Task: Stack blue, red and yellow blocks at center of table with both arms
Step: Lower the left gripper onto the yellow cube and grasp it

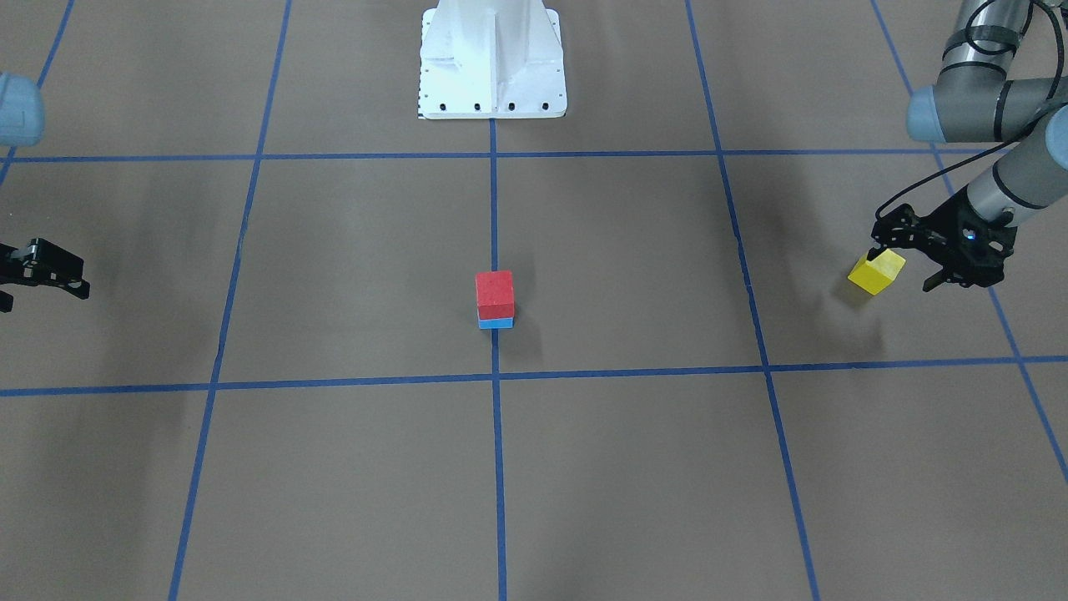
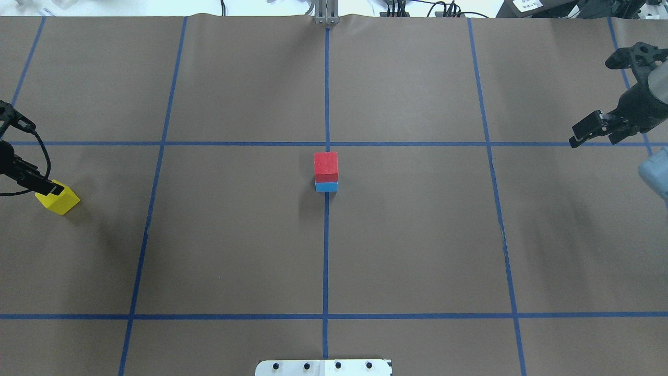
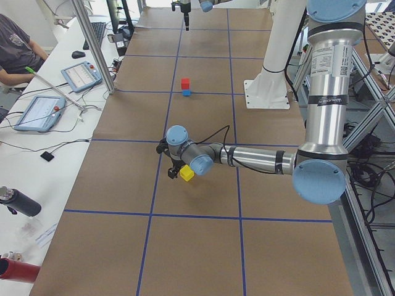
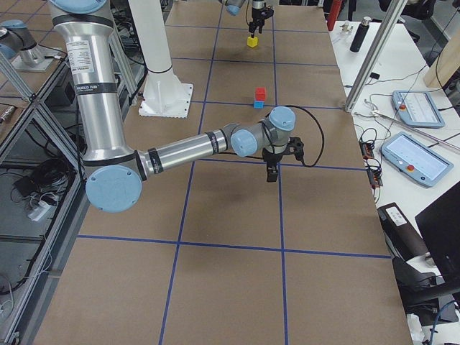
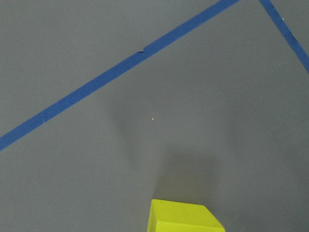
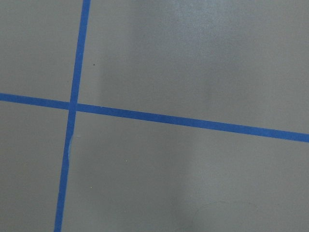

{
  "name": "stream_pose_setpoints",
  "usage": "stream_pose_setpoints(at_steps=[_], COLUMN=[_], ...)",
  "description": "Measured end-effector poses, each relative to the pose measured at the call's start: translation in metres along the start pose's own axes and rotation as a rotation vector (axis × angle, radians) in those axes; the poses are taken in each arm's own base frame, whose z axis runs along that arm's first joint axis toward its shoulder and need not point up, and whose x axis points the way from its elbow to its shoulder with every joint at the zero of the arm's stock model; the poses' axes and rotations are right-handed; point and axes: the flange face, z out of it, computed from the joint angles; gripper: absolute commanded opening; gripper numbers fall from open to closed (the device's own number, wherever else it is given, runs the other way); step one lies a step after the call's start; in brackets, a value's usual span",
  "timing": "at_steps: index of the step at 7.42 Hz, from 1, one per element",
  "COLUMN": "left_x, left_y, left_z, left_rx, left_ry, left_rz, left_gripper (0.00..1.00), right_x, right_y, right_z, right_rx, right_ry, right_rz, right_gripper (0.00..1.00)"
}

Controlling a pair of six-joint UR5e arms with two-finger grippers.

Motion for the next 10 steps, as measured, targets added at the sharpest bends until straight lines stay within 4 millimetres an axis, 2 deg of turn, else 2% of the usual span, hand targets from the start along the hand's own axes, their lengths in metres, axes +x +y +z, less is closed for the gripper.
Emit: stream_pose_setpoints(at_steps=[6,8,9,10], left_x=[0.010,0.012,0.011,0.010], left_y=[0.005,0.007,0.008,0.010], left_z=[0.018,0.024,0.026,0.028], left_rx=[-0.034,-0.047,-0.051,-0.055], left_ry=[0.012,0.016,0.015,0.014], left_rz=[0.007,0.009,0.008,0.006], left_gripper=[0.99,0.94,0.77,0.41], right_x=[0.002,0.002,0.003,0.003], right_y=[0.000,0.000,0.000,0.000], right_z=[0.002,0.002,0.003,0.003], right_rx=[-0.005,-0.005,-0.006,-0.006], right_ry=[0.002,0.002,0.003,0.003], right_rz=[0.006,0.007,0.007,0.007], right_gripper=[1.00,1.00,1.00,1.00])
